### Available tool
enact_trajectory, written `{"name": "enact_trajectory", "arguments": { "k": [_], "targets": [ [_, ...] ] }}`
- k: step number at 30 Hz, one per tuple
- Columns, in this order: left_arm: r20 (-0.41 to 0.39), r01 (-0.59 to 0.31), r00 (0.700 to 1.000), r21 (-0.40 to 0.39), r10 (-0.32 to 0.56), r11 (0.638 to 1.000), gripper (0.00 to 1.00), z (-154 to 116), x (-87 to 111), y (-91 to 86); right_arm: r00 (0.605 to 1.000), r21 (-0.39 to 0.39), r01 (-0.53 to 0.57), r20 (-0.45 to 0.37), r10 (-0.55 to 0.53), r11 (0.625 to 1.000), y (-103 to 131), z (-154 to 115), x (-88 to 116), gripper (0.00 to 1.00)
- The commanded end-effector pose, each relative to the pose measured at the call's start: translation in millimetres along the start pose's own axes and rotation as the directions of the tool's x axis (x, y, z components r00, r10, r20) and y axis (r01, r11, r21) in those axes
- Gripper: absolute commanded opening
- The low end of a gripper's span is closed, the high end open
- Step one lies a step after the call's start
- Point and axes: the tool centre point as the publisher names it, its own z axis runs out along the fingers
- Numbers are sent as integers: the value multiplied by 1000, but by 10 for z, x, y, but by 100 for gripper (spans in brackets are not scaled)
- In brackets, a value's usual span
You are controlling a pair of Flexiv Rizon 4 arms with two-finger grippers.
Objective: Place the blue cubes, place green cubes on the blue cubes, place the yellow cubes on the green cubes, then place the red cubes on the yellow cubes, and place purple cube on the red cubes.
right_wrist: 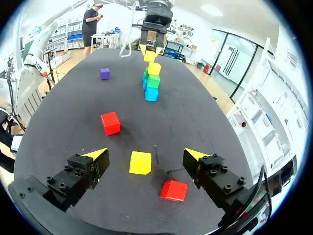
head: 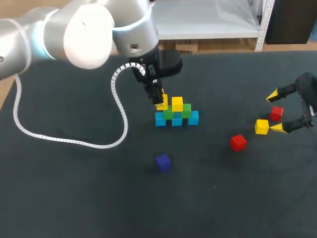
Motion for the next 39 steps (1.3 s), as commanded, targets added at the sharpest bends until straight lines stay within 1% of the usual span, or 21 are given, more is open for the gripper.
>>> {"name": "enact_trajectory", "arguments": {
  "k": [1,39],
  "targets": [
    [-5,-6,1000,12,6,1000,0,30,-29,66,1000,1,1,4,-1,1000,-2,6,7,100],
    [-7,-10,1000,23,11,1000,0,168,-68,123,1000,1,1,4,-1,1000,-2,6,7,100]
  ]
}}
